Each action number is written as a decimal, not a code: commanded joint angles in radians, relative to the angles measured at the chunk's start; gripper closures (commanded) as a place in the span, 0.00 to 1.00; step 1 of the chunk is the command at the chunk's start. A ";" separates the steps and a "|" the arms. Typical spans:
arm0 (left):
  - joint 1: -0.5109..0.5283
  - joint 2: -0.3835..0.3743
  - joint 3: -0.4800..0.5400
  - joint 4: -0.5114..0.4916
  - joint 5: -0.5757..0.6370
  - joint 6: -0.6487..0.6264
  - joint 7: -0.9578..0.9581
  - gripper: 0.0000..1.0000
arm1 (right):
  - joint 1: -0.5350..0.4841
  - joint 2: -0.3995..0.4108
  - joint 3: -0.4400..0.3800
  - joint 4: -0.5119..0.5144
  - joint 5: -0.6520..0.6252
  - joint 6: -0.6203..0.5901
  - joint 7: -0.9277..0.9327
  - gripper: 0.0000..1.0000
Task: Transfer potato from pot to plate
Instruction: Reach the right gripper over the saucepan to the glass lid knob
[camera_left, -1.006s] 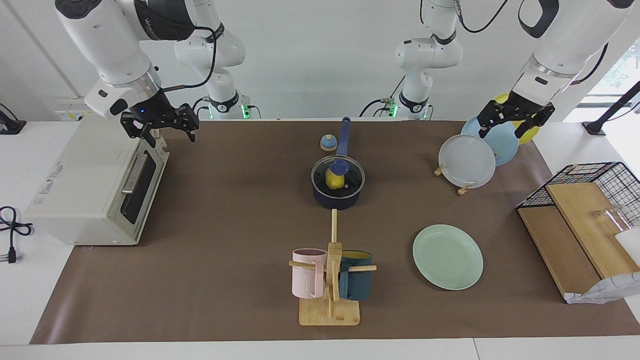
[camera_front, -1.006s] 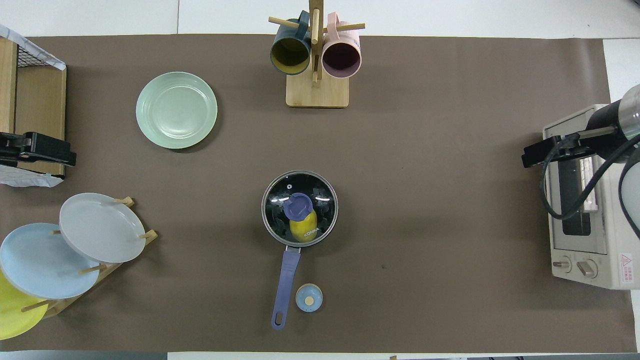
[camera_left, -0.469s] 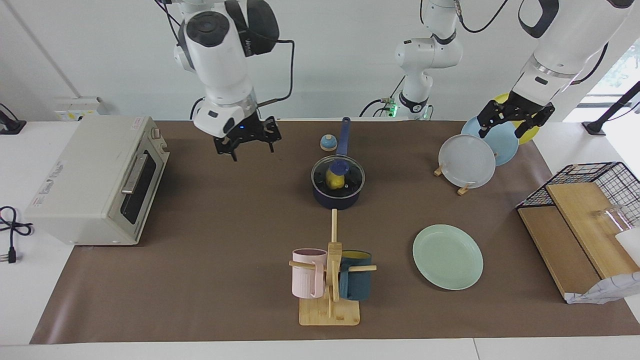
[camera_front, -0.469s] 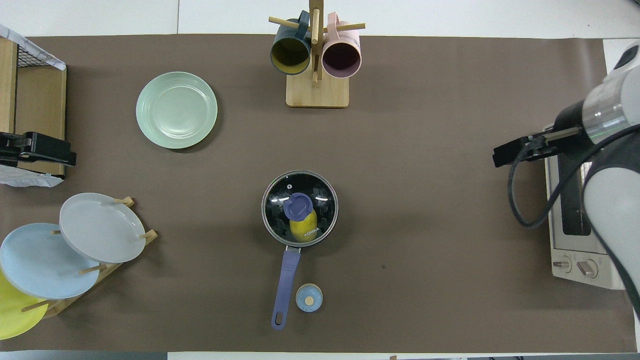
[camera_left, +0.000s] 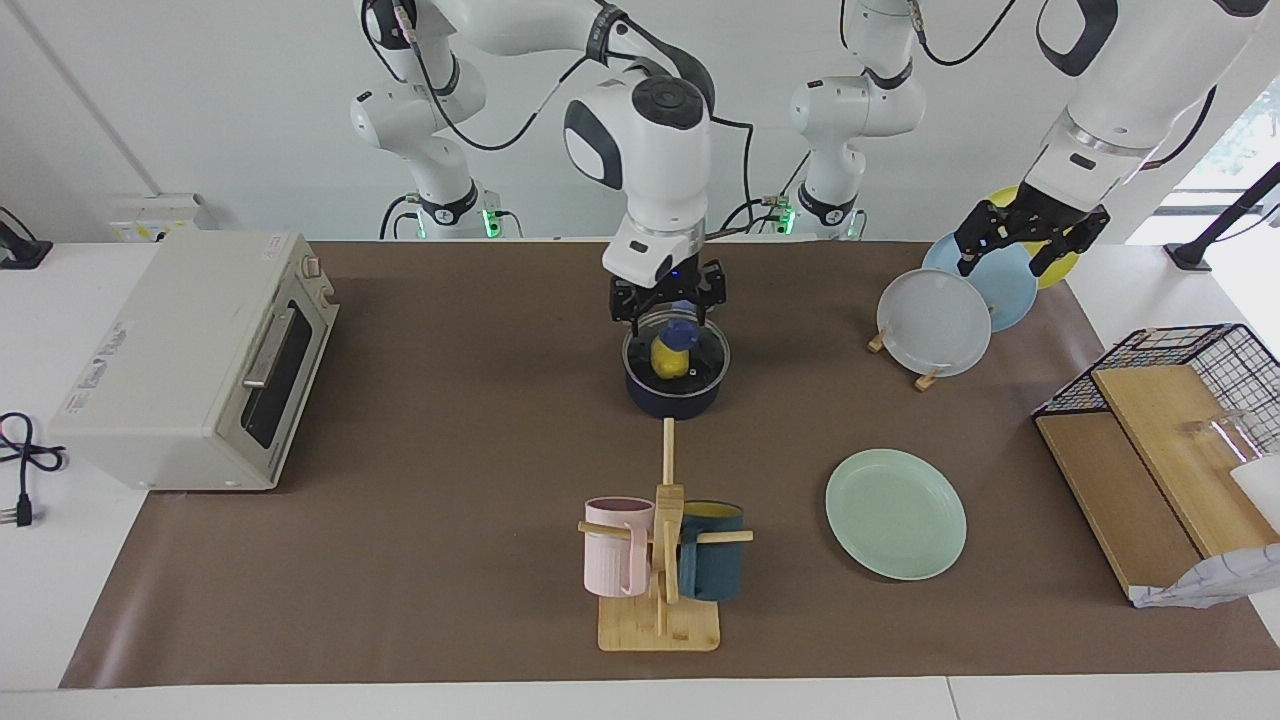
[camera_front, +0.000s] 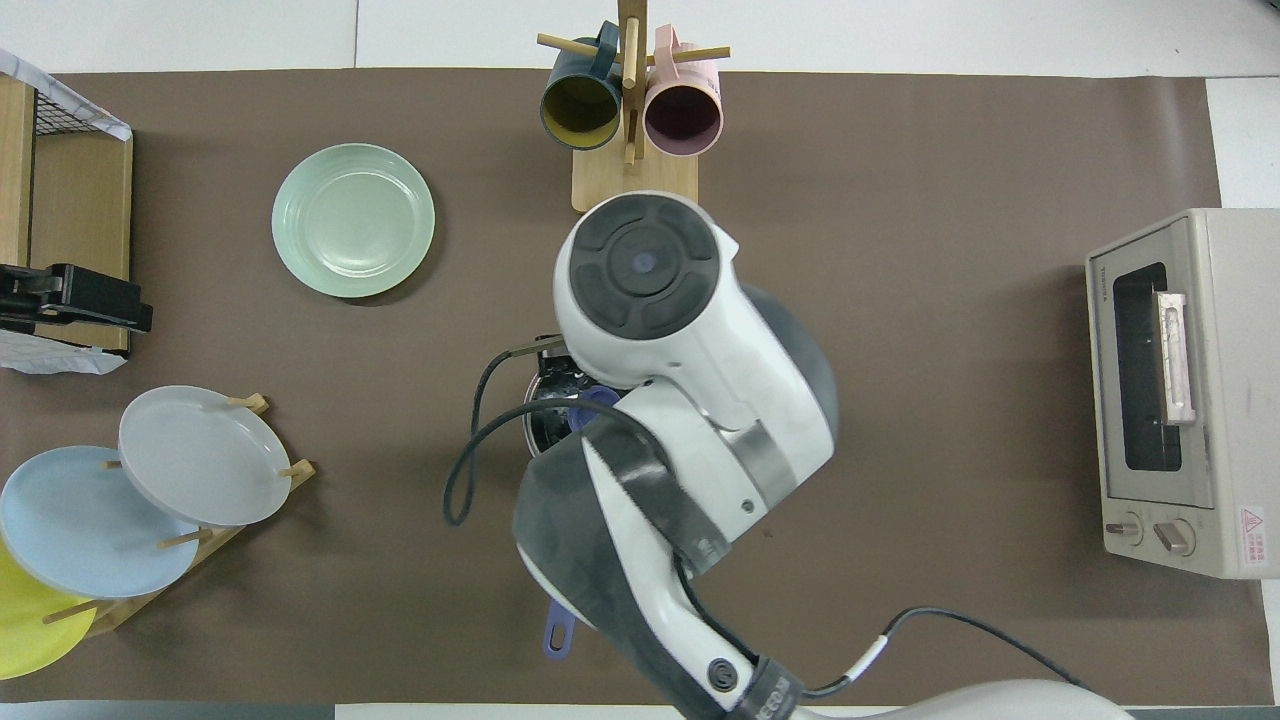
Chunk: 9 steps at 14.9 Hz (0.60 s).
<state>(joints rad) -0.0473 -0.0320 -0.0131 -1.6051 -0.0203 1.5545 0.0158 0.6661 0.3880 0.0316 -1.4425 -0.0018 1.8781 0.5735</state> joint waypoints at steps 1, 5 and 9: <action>-0.006 -0.026 0.004 -0.024 0.017 -0.005 -0.011 0.00 | 0.018 0.032 -0.004 -0.042 -0.018 0.070 0.034 0.00; -0.005 -0.026 0.004 -0.024 0.017 -0.005 -0.011 0.00 | 0.027 0.011 -0.002 -0.110 -0.027 0.090 0.042 0.00; -0.005 -0.026 0.004 -0.024 0.017 -0.005 -0.011 0.00 | 0.058 -0.021 -0.004 -0.203 -0.029 0.151 0.040 0.00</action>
<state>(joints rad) -0.0473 -0.0320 -0.0131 -1.6051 -0.0203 1.5545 0.0158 0.7187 0.4159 0.0289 -1.5657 -0.0147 1.9939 0.5993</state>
